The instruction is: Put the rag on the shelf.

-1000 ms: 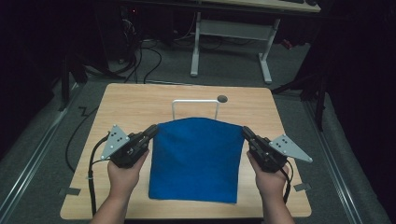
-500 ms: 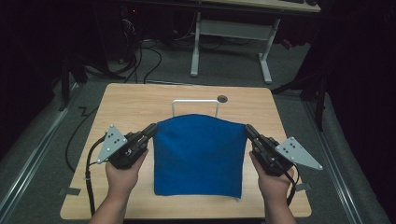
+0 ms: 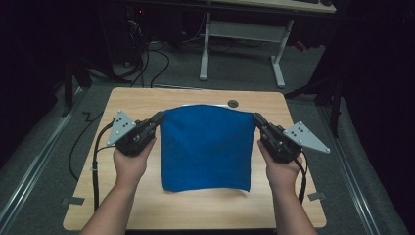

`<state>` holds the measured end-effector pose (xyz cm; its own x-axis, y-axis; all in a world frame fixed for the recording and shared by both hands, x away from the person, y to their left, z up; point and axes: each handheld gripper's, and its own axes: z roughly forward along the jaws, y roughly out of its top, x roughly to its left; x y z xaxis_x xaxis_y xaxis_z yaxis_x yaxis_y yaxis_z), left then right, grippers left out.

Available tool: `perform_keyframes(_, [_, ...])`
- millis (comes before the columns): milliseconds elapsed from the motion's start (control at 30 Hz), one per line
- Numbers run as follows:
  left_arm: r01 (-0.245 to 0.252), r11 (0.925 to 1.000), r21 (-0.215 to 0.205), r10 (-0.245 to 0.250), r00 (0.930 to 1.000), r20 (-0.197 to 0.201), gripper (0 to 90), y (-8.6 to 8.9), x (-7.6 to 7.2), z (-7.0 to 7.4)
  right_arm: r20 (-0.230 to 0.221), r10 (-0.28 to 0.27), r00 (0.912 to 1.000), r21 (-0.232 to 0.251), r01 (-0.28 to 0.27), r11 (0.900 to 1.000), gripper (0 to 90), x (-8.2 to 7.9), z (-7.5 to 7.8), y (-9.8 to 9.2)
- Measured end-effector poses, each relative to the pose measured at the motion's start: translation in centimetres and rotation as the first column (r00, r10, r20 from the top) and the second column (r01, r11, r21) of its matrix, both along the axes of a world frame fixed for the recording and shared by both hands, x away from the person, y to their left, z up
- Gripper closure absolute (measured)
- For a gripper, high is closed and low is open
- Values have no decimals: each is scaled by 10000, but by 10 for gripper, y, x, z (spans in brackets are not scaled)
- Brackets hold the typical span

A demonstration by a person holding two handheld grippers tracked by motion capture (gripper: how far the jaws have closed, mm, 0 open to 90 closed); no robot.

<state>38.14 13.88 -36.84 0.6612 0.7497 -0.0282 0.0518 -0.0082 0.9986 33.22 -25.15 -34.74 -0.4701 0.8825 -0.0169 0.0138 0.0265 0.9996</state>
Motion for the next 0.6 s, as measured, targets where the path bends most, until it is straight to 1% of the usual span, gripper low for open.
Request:
perform_keyframes(100, [-138,9999,43,138,9999,-1,881,-2,11,6,-142,-122,9998,94,124,9999,886,13,5,-1])
perform_keyframes(167, [-256,9996,144,257,9997,-55,881,-3,18,10,-248,-207,9995,100,209,9997,887,22,8,-2])
perform_keyframes(233, [-388,9987,335,391,9992,-80,881,-4,26,13,-407,-262,9988,85,266,9996,887,30,10,-3])
perform_keyframes(500, [-871,9928,827,913,9947,-479,881,-5,62,19,-554,-458,9974,-110,453,9989,887,56,21,0])
perform_keyframes(600, [-1023,9914,817,1071,9926,-568,881,-4,74,22,-586,-524,9969,-156,516,9985,887,67,26,3])
